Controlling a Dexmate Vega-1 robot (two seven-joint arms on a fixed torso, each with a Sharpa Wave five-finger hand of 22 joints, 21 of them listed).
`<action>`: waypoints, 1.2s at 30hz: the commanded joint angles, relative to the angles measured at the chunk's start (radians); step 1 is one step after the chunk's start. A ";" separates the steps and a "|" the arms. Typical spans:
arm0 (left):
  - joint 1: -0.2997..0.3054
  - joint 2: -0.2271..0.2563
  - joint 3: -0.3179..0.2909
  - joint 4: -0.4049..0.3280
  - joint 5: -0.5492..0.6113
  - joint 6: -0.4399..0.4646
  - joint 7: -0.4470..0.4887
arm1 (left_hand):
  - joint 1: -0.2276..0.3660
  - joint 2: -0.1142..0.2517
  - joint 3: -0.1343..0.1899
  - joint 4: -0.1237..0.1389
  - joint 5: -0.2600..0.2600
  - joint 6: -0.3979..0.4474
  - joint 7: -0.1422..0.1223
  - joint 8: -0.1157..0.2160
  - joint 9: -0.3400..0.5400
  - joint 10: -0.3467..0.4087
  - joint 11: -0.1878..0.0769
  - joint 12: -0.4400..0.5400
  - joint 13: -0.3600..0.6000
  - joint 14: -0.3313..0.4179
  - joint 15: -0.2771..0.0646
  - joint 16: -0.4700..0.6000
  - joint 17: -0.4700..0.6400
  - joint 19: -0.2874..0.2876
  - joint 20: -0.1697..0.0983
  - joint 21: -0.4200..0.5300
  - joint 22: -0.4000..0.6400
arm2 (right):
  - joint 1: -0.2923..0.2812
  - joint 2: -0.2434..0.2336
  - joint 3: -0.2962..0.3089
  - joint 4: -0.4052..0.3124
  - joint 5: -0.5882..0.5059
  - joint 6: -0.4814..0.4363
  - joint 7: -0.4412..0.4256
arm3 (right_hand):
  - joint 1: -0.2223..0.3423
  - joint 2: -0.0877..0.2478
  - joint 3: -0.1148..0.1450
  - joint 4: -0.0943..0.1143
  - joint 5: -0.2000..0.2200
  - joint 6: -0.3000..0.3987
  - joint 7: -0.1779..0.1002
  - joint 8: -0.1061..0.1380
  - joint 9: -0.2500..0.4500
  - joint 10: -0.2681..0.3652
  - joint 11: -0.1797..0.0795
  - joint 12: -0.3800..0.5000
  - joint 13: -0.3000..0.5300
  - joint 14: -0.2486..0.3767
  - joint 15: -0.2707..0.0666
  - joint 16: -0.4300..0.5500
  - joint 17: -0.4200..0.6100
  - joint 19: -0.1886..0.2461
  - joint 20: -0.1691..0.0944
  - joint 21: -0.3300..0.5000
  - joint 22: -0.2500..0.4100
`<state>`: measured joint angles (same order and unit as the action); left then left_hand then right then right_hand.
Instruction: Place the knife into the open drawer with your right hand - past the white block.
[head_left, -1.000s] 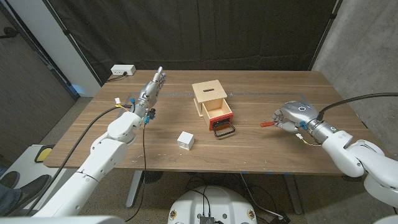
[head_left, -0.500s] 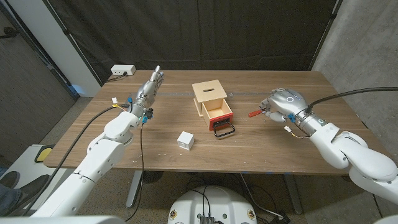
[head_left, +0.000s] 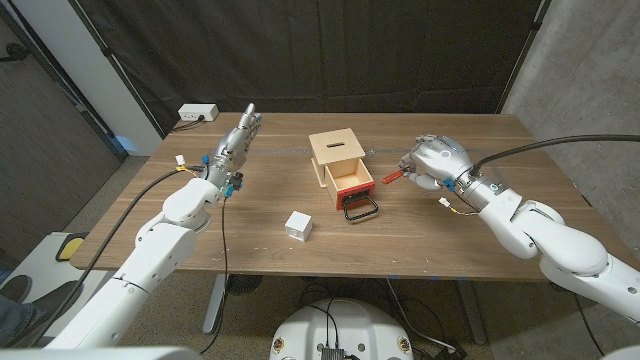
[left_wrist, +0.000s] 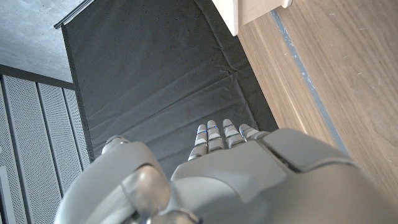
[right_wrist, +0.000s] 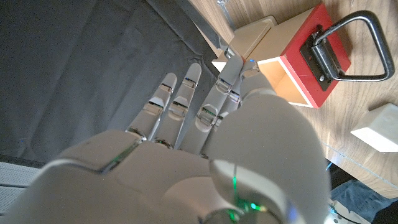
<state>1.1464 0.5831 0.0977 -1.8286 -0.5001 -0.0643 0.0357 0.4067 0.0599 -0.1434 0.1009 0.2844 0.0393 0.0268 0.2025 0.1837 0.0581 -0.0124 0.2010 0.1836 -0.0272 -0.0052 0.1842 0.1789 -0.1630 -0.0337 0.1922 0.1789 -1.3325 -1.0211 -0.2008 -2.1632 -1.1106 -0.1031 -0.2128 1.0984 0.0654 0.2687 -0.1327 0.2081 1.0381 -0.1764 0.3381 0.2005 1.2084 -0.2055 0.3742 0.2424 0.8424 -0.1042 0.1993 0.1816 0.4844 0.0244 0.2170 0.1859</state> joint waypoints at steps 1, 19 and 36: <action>-0.008 0.005 -0.011 0.031 -0.014 -0.024 -0.029 | 0.002 0.004 -0.007 -0.001 -0.004 0.003 -0.001 -0.003 0.004 -0.005 0.000 0.000 0.004 -0.009 -0.005 0.001 0.002 -0.030 -0.013 0.004 0.005 | 0.150 0.036 -0.147 0.051 -0.077 0.021 0.014 | 0.007 -0.002 0.004 -0.003 -0.003 0.070 -0.040 0.014 0.042 0.009 -0.002 0.005 0.002 0.010 -0.108 -0.005 0.000 0.001 0.007 0.000 0.002; -0.033 0.017 -0.022 0.077 -0.036 -0.045 -0.075 | 0.003 0.005 -0.011 0.000 -0.004 0.001 -0.001 -0.004 0.004 -0.005 -0.001 0.001 0.004 -0.009 -0.007 0.002 0.002 -0.033 -0.013 0.005 0.005 | 0.335 0.158 -0.307 0.161 -0.173 -0.007 0.043 | 0.006 -0.007 0.007 -0.005 -0.007 0.078 -0.040 0.017 0.037 0.019 -0.003 0.006 0.000 0.027 -0.106 -0.003 -0.001 0.004 0.017 0.000 0.002; -0.084 0.025 -0.017 0.162 -0.062 -0.081 -0.148 | 0.005 0.007 -0.016 0.000 -0.005 0.001 -0.001 -0.004 0.004 -0.007 -0.003 0.000 0.004 -0.010 -0.005 0.002 0.002 -0.035 -0.012 0.006 0.005 | 0.421 0.290 -0.425 0.253 -0.296 -0.100 -0.057 | -0.001 -0.015 0.014 -0.007 -0.019 0.090 -0.041 0.019 0.027 0.032 -0.004 -0.004 -0.013 0.034 -0.104 -0.009 -0.002 -0.038 0.015 -0.016 0.003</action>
<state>1.0967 0.6018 0.0784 -1.7181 -0.5479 -0.1241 -0.0691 0.4067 0.0599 -0.1487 0.1008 0.2786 0.0393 0.0268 0.2025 0.1837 0.0581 -0.0123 0.2010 0.1836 -0.0324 -0.0107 0.1843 0.1789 -0.1630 -0.0337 0.1922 0.1789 -0.9815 -0.8144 -0.5479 -1.9816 -1.3313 -0.1516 -0.1980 1.0981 0.0487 0.2759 -0.1398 0.1894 1.0399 -0.1749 0.3392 0.2006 1.2295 -0.2095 0.3741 0.2275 0.8739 -0.1143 0.1921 0.1767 0.4545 0.0410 0.2063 0.1862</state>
